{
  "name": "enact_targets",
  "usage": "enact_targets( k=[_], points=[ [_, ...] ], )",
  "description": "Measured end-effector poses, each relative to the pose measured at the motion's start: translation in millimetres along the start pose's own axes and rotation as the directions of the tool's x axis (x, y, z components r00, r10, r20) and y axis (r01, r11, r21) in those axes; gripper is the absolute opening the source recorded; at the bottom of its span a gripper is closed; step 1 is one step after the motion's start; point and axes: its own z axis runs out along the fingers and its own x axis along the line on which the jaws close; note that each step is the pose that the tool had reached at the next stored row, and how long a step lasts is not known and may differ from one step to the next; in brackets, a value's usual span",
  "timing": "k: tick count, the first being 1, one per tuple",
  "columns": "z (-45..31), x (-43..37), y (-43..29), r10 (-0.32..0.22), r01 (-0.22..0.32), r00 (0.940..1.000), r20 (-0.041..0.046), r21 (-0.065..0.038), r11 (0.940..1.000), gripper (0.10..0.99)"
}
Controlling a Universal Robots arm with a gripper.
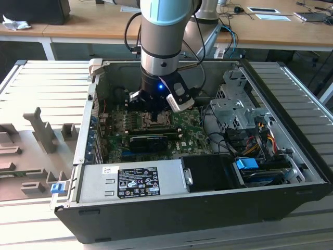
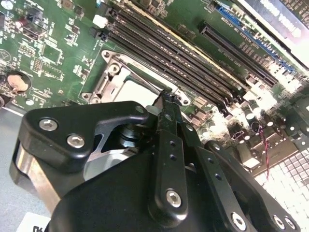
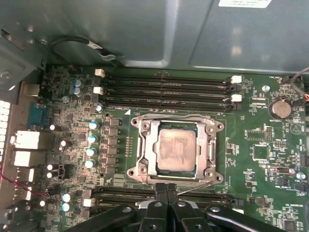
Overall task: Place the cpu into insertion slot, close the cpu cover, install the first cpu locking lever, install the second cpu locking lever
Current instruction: 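Install the second cpu locking lever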
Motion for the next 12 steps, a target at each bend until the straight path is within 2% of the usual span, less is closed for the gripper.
enact_targets(
  k=[1,2,4,10,12],
  points=[
    [0.7,0.2,-3.4,0.000,0.000,1.0000,0.0004,-0.013,0.9999,0.106],
    [1.4,0.3,-6.7,-0.001,0.001,1.0000,0.0008,-0.020,0.9998,0.106],
    [2.7,0.6,-10.9,-0.001,0.001,1.0000,0.0011,-0.024,0.9997,0.106],
    [4.4,1.1,-12.1,-0.001,0.001,1.0000,0.0011,-0.025,0.9997,0.106],
    [5.5,1.4,-14.4,-0.001,0.001,1.0000,0.0012,-0.033,0.9994,0.106]
  ],
)
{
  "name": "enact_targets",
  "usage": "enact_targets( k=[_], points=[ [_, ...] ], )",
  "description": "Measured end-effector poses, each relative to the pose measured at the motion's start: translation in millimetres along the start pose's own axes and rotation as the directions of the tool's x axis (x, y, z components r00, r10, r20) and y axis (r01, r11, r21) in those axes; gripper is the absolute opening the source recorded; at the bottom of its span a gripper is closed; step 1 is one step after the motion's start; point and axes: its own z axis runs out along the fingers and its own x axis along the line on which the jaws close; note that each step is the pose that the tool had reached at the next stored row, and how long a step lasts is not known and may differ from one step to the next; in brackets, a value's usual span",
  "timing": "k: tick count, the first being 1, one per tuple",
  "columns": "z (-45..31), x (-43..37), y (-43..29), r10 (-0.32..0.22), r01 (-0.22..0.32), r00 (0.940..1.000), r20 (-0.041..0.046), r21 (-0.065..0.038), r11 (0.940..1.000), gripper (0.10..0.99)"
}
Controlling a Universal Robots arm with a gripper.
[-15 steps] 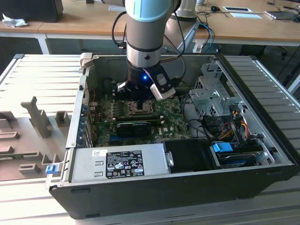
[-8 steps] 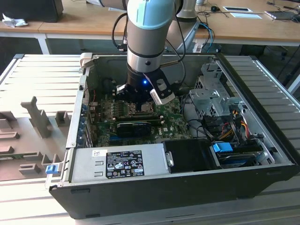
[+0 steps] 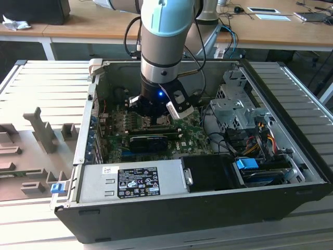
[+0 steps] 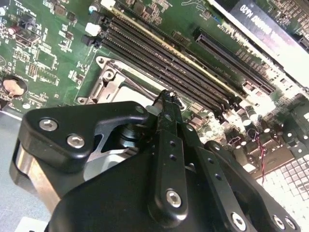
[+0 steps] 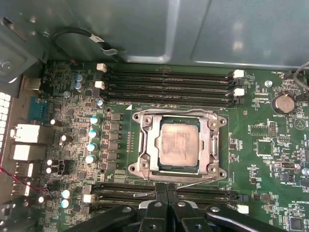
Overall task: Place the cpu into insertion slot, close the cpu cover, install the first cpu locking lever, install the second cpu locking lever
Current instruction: 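Install the second cpu locking lever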
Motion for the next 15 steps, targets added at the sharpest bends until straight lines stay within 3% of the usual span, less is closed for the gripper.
enact_targets(
  k=[2,3,4,5,7,15],
  points=[
    [0.9,0.1,-1.7,0.000,0.000,1.0000,0.0002,-0.014,0.9999,0.106],
    [1.0,0.2,-1.8,-0.001,0.001,1.0000,0.0011,-0.028,0.9996,0.106],
    [1.2,0.9,-2.3,-0.002,0.002,1.0000,0.0028,-0.055,0.9985,0.106],
    [2.0,3.3,-3.9,-0.002,0.002,1.0000,0.0033,-0.064,0.9979,0.106],
    [2.9,7.2,-6.4,-0.002,0.002,1.0000,0.0035,-0.066,0.9978,0.106],
    [6.6,8.0,-8.3,-0.002,0.002,1.0000,0.0035,-0.066,0.9978,0.106]
  ],
)
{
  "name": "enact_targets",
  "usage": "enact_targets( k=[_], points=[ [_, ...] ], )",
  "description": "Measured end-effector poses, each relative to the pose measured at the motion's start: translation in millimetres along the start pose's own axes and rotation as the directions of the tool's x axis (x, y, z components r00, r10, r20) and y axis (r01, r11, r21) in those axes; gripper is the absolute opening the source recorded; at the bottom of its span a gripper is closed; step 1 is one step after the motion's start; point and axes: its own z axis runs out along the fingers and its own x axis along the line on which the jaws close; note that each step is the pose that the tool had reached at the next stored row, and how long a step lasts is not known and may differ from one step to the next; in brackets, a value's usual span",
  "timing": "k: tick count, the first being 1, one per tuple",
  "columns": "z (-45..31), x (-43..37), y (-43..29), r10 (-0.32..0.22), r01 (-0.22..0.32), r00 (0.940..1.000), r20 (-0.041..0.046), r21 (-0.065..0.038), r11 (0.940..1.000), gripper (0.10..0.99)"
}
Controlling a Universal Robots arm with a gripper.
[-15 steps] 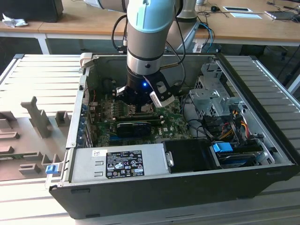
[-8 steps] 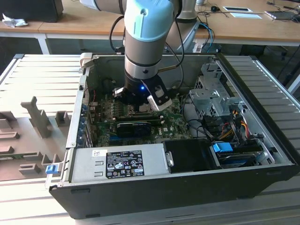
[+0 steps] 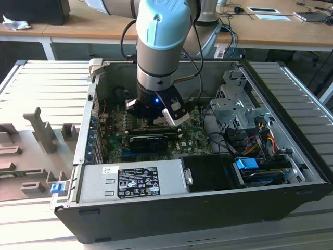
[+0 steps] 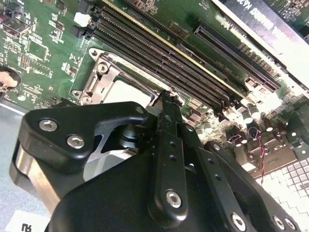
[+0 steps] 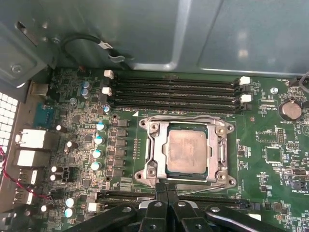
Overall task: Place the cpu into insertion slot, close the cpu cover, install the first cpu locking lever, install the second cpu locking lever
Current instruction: 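Install the second cpu locking lever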
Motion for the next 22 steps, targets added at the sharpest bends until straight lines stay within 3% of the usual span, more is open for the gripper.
enact_targets(
  k=[13,14,16,19,22],
  points=[
    [6.7,0.0,-2.4,0.000,0.000,1.0000,-0.0001,0.000,1.0000,0.106],
    [8.9,-0.1,-3.2,0.001,-0.001,1.0000,-0.0036,-0.001,1.0000,0.106],
    [8.9,3.0,-6.4,0.001,-0.001,1.0000,-0.0035,-0.011,0.9999,0.106],
    [8.2,6.9,-9.7,0.000,0.000,1.0000,-0.0035,-0.013,0.9999,0.106],
    [8.5,8.9,-10.3,-0.002,0.002,1.0000,-0.0033,-0.023,0.9997,0.106]
  ],
)
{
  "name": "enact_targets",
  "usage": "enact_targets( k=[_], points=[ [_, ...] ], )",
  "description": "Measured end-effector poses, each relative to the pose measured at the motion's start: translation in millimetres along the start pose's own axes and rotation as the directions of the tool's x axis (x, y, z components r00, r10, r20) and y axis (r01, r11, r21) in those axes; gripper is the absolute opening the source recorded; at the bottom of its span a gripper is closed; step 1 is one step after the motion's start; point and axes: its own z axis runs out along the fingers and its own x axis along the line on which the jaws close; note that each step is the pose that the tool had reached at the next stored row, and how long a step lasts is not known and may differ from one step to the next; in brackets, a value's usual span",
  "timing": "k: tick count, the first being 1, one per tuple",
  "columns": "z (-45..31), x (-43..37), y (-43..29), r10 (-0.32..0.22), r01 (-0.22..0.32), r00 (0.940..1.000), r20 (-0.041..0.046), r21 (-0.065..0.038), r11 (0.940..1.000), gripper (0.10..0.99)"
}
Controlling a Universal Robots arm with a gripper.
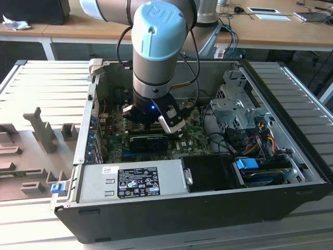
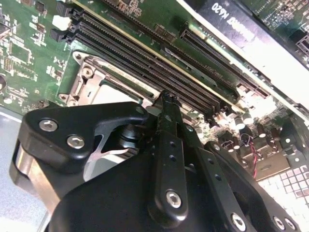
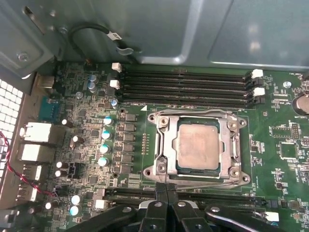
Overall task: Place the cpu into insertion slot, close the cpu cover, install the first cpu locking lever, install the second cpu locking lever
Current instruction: 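Install the second cpu locking lever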
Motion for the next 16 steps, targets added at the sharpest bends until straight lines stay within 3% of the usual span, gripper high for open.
enact_targets(
  k=[16],
  points=[
    [2.7,5.6,-0.7,-0.001,0.001,1.0000,0.0000,-0.006,1.0000,0.106]
  ],
)
